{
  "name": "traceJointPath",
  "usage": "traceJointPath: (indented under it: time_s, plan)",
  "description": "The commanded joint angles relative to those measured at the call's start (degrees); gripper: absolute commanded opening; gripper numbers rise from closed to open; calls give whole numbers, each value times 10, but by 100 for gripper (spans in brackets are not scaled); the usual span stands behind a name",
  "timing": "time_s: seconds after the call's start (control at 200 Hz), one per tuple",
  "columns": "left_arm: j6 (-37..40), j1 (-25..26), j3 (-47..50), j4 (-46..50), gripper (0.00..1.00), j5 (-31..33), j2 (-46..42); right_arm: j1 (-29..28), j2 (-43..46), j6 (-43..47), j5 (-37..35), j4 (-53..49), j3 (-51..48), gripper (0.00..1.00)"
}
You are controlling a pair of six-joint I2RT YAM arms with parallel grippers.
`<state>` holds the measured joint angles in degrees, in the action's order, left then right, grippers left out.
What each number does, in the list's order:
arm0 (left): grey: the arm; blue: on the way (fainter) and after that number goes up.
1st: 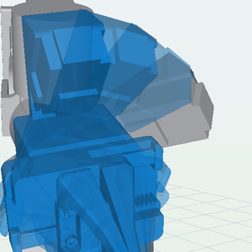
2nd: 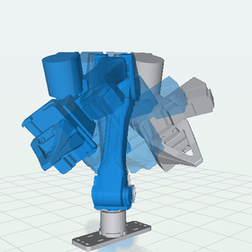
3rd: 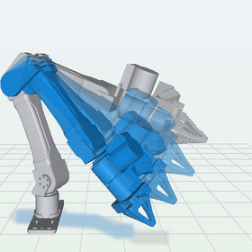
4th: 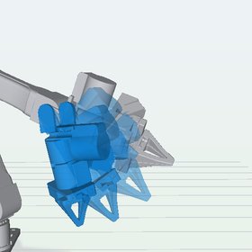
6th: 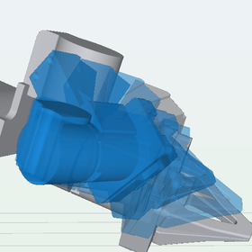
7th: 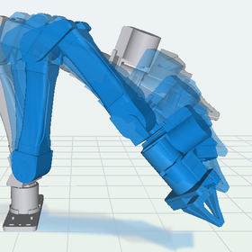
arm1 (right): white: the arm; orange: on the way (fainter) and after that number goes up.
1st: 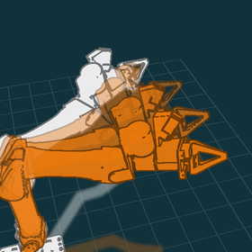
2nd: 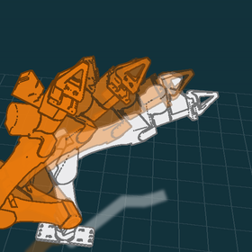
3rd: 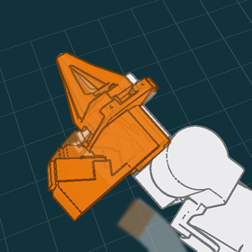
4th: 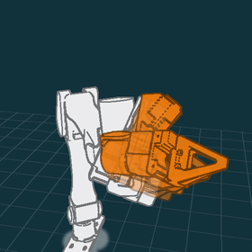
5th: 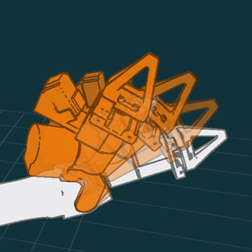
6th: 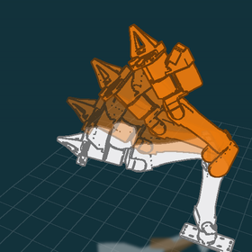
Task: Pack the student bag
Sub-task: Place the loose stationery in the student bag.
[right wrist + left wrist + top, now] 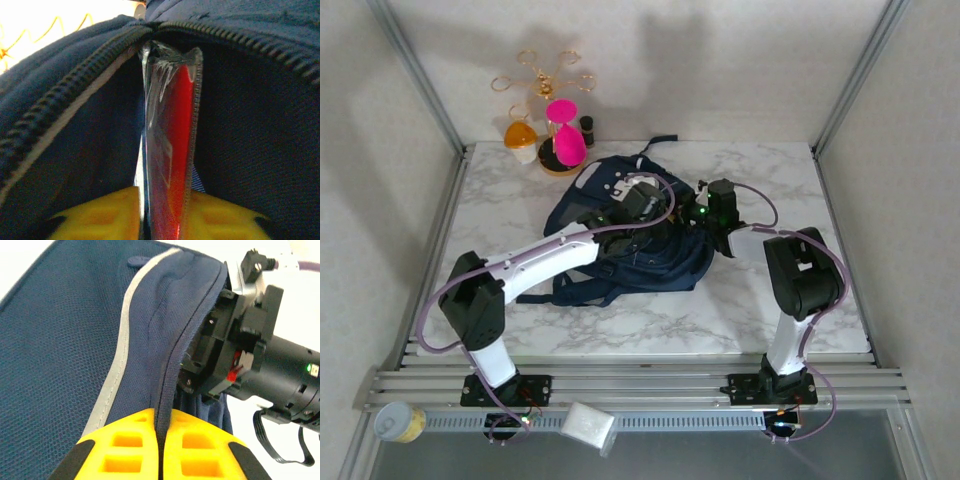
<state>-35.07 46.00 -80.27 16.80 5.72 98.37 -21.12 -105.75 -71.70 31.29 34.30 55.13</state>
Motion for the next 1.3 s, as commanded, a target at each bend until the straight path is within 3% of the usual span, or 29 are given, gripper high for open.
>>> traceJointPath:
  time_s: [0.0,0.27,0.34,0.461,0.691,0.821,0.906,0.981,1.111,1.206,1.292]
  plan:
    - [-32,-14,16,-54,0,-3,-48,-8,32,66,-32,-70,3,41]
    - [-29,-34,48,-68,0,-12,-73,3,106,182,-66,-227,1,52]
    - [-29,-35,52,-75,0,-21,-74,3,98,198,-67,-240,13,46]
    - [-28,-35,48,-75,0,-33,-67,0,73,192,-58,-232,28,25]
    - [-32,-35,48,-86,0,-51,-58,-23,15,187,-33,-207,79,13]
    - [-38,-41,57,-92,16,-73,-65,-18,66,224,-64,-249,58,15]
    - [-35,-42,66,-104,32,-125,-82,-10,121,269,-79,-308,35,20]
    - [-37,-44,91,-117,37,-166,-114,-5,183,307,-131,-380,8,22]
    - [-59,-63,165,-125,43,-163,-190,-17,262,329,-216,-487,-18,25]
    - [-72,-92,233,-138,48,-160,-233,-58,307,320,-282,-551,-23,30]
    - [-96,-132,288,-163,50,-185,-250,-132,331,300,-351,-579,-15,36]
